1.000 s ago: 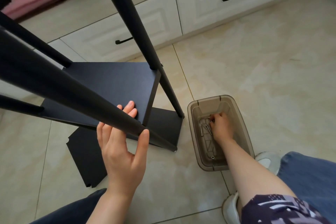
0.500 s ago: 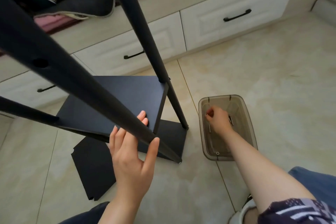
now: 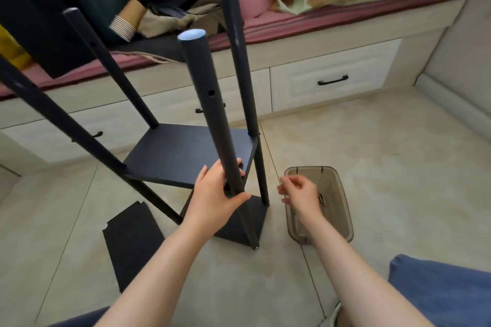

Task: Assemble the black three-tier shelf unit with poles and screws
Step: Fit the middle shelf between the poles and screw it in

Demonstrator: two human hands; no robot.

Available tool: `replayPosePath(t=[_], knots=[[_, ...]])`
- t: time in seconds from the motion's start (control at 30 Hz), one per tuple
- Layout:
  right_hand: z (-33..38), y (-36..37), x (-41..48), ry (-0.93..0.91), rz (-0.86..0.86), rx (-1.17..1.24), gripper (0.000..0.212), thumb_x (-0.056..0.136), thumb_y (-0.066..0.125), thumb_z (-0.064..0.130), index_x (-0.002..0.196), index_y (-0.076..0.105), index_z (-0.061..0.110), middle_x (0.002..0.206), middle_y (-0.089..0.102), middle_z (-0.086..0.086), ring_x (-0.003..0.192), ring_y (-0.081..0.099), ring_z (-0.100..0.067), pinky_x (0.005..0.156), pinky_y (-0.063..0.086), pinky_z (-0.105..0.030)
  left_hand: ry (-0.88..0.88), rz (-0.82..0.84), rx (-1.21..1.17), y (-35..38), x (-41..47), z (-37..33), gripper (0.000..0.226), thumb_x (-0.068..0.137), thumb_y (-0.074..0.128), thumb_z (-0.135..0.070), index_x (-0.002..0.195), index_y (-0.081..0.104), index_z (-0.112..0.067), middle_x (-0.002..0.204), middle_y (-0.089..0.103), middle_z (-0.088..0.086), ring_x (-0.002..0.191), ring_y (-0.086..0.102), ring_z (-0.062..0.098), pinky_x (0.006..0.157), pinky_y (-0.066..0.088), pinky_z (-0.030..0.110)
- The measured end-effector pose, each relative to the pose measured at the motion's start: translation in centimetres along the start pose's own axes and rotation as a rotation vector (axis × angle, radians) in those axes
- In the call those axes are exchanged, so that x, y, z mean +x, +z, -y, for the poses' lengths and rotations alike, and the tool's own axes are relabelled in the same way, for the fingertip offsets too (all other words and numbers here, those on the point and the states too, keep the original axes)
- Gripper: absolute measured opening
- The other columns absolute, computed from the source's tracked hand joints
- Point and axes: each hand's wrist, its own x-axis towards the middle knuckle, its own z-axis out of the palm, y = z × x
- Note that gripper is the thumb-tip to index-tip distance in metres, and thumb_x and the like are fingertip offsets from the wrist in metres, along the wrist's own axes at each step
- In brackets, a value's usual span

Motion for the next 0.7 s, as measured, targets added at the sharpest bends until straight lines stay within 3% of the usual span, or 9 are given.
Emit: replayPosePath(t=[0.07, 0.17, 0.2, 0.33, 0.43, 0.53, 0.7], knots=[[0.5, 1.1, -1.9, 0.025, 0.033, 0.055, 0.011, 0.100, 0.057, 0.023, 0.103, 0.061, 0.013, 0.083, 0.072, -0.004, 0.076, 0.069, -0.011, 0.058, 0.054, -0.019, -0.005, 0.069, 0.034, -0.5, 0.6, 0.2, 0.050, 0.081, 0.083, -0.025, 0.122, 0.057, -0.033, 0.114, 0.052, -0.038, 0.111, 0.042, -0.026, 0.125, 0.019, 0.053], [0.6, 2.9, -4.3, 0.036, 0.124, 0.030, 0.015, 0.104, 0.049, 0.028, 0.104, 0.056, 0.015, 0.089, 0.074, -0.005, 0.083, 0.072, -0.012, 0.067, 0.055, -0.023, -0.019, 0.083, 0.097, -0.8, 1.3, 0.3, 0.072, 0.082, 0.082, -0.028, 0.146, 0.047, -0.030, 0.130, 0.063, -0.015, 0.135, 0.049, 0.015, 0.124, 0.012, 0.049], [0.7, 3.5, -4.8, 0.036, 0.146, 0.015, 0.016, 0.105, 0.047, 0.029, 0.103, 0.055, 0.016, 0.091, 0.074, -0.003, 0.087, 0.071, -0.013, 0.073, 0.055, -0.025, -0.015, 0.073, 0.099, -0.8, 1.4, 0.4, 0.073, 0.083, 0.082, -0.028, 0.147, 0.046, -0.028, 0.131, 0.064, -0.011, 0.137, 0.049, 0.020, 0.123, 0.010, 0.047], [1.6, 5.4, -5.6, 0.055, 0.203, -0.014, 0.019, 0.107, 0.039, 0.033, 0.102, 0.053, 0.021, 0.097, 0.071, 0.004, 0.099, 0.065, -0.011, 0.089, 0.051, -0.033, -0.012, 0.048, 0.082, -1.6, 1.8, 0.6, 0.072, 0.084, 0.081, -0.027, 0.147, 0.046, -0.027, 0.135, 0.062, -0.006, 0.139, 0.048, 0.025, 0.123, 0.007, 0.047], [2.9, 6.4, -5.4, 0.070, 0.272, -0.027, 0.021, 0.107, 0.037, 0.034, 0.104, 0.053, 0.022, 0.102, 0.070, 0.006, 0.101, 0.064, -0.008, 0.083, 0.050, -0.030, -0.033, 0.043, 0.066, -3.6, 2.5, 1.0, 0.076, 0.082, 0.083, -0.027, 0.149, 0.045, -0.027, 0.135, 0.063, -0.004, 0.138, 0.049, 0.026, 0.124, 0.021, 0.053], [5.1, 7.9, -4.5, 0.020, 0.363, -0.075, 0.020, 0.107, 0.040, 0.033, 0.109, 0.052, 0.018, 0.105, 0.072, 0.004, 0.101, 0.066, -0.008, 0.078, 0.051, -0.027, -0.060, -0.005, -0.023, -6.7, 3.7, 1.6, 0.077, 0.079, 0.085, -0.024, 0.147, 0.049, -0.025, 0.132, 0.065, -0.002, 0.131, 0.055, 0.017, 0.115, 0.040, 0.040], [8.5, 11.2, -3.3, -0.140, 0.433, -0.294, 0.020, 0.104, 0.042, 0.040, 0.106, 0.052, 0.023, 0.105, 0.067, -0.003, 0.099, 0.065, -0.013, 0.080, 0.054, -0.029, -0.126, -0.059, -0.130, -11.2, 5.1, 2.2, 0.067, 0.078, 0.086, -0.025, 0.139, 0.058, -0.022, 0.132, 0.065, -0.006, 0.128, 0.056, 0.011, 0.109, 0.044, 0.032]])
